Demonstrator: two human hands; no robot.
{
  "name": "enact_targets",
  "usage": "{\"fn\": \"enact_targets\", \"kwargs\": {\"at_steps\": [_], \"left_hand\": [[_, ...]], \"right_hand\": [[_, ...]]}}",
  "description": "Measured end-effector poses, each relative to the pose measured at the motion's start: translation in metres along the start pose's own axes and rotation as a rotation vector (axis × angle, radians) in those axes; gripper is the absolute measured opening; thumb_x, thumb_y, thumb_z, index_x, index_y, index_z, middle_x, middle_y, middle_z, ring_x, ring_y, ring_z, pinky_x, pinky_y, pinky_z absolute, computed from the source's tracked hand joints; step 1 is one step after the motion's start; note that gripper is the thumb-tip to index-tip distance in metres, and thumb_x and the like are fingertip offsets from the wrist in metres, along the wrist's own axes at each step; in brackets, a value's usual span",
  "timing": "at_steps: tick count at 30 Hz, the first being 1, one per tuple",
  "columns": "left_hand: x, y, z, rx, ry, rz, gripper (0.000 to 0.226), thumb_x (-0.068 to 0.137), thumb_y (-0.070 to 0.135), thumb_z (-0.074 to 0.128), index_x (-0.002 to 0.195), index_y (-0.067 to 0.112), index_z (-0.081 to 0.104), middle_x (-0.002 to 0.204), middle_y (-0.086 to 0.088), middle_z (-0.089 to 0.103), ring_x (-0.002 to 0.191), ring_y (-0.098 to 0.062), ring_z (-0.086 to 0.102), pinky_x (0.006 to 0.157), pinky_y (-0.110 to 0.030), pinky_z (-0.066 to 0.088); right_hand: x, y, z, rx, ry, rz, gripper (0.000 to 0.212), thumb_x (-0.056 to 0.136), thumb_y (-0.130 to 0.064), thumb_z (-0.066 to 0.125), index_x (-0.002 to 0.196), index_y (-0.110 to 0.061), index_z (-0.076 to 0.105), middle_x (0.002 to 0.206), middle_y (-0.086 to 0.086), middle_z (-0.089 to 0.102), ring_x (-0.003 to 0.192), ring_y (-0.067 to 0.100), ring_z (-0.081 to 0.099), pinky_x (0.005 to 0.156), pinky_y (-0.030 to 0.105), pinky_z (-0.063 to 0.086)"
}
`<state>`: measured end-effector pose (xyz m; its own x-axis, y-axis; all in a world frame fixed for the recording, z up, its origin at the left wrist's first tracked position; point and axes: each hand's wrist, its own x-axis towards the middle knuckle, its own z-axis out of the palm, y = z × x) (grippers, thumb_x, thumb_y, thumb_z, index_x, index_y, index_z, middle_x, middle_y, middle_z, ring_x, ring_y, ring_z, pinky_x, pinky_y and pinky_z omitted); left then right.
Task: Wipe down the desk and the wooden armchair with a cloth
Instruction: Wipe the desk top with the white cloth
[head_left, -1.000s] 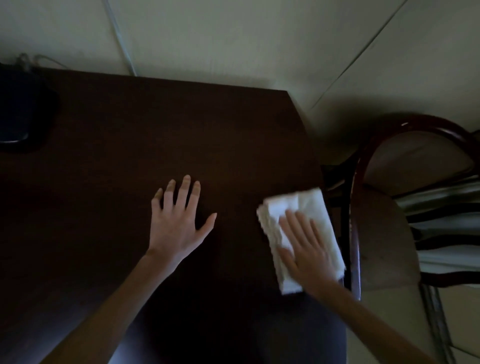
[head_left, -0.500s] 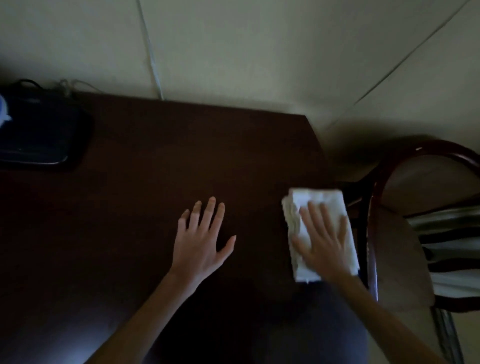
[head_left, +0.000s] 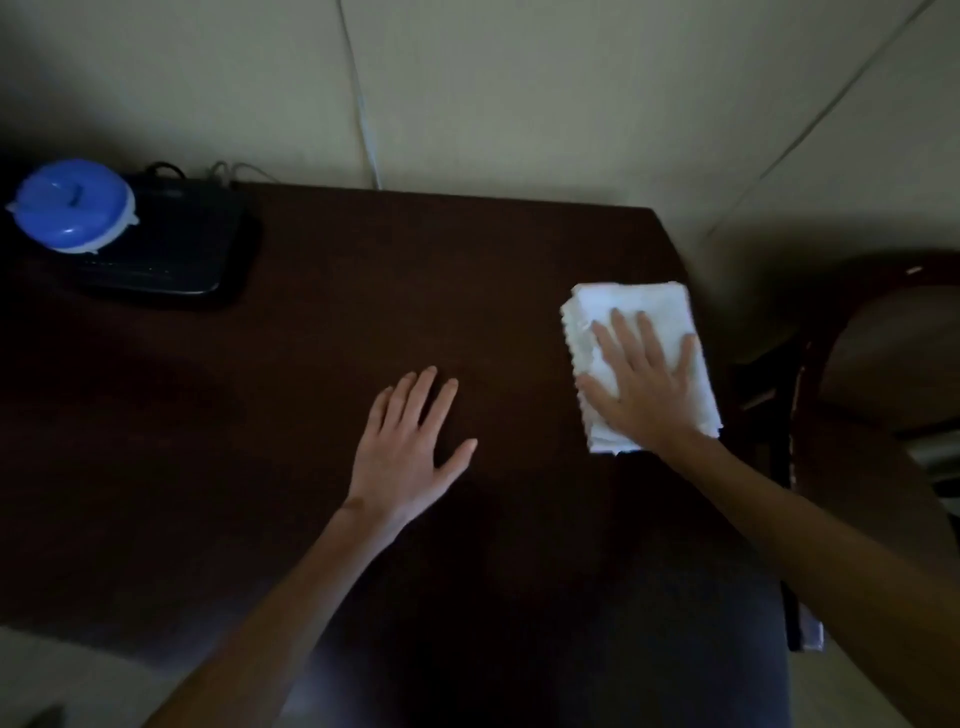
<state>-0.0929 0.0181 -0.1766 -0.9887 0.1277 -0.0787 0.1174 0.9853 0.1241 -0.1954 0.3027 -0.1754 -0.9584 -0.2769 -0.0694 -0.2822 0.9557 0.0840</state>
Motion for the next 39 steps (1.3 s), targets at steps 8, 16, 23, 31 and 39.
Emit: {"fn": "enact_targets", "kwargs": {"at_steps": [8, 16, 23, 31, 39], "left_hand": [[-0.017, -0.019, -0.031, 0.036, -0.016, -0.112, 0.070, 0.092, 0.060, 0.037, 0.150, 0.022, 0.028, 0.157, -0.006, 0.025, 0.143, -0.029, 0.027, 0.116, -0.047, 0.026], [-0.038, -0.072, -0.051, 0.023, -0.040, -0.155, 0.066, 0.092, 0.057, 0.037, 0.148, 0.023, 0.031, 0.155, -0.005, 0.032, 0.141, -0.025, 0.033, 0.114, -0.045, 0.032], [-0.043, -0.104, -0.031, 0.001, -0.107, -0.131, 0.063, 0.093, 0.054, 0.040, 0.148, 0.022, 0.036, 0.154, -0.003, 0.033, 0.140, -0.024, 0.034, 0.113, -0.041, 0.031], [-0.052, -0.117, -0.041, -0.036, -0.162, -0.084, 0.065, 0.093, 0.057, 0.032, 0.150, 0.025, 0.031, 0.156, -0.003, 0.031, 0.141, -0.023, 0.033, 0.114, -0.039, 0.031], [-0.061, -0.121, -0.037, -0.031, -0.213, -0.024, 0.066, 0.094, 0.059, 0.026, 0.152, 0.028, 0.019, 0.160, -0.003, 0.020, 0.145, -0.024, 0.022, 0.117, -0.039, 0.023]], "right_hand": [[-0.254, -0.019, 0.028, -0.059, 0.032, -0.389, 0.071, 0.088, -0.060, 0.044, 0.150, -0.029, 0.029, 0.160, 0.003, 0.025, 0.147, 0.029, 0.018, 0.102, 0.076, 0.023], [-0.304, -0.004, 0.002, -0.189, -0.077, -0.259, 0.055, 0.102, -0.038, 0.005, 0.154, -0.019, 0.010, 0.163, 0.008, 0.000, 0.149, 0.028, 0.002, 0.102, 0.064, 0.023], [-0.262, -0.024, -0.009, -0.029, -0.230, 0.035, 0.069, 0.091, -0.064, 0.019, 0.152, -0.031, 0.016, 0.157, 0.000, 0.019, 0.149, 0.015, 0.008, 0.108, 0.065, 0.019], [-0.097, -0.065, -0.030, -0.085, -0.420, 0.226, 0.074, 0.096, -0.055, 0.028, 0.153, -0.030, -0.011, 0.159, 0.009, -0.026, 0.146, 0.031, -0.022, 0.110, 0.072, 0.011], [-0.080, -0.073, -0.040, 0.309, -0.220, 0.309, 0.087, 0.089, -0.062, 0.041, 0.154, -0.026, -0.005, 0.164, -0.003, 0.000, 0.150, 0.017, -0.001, 0.118, 0.058, 0.005]]}}
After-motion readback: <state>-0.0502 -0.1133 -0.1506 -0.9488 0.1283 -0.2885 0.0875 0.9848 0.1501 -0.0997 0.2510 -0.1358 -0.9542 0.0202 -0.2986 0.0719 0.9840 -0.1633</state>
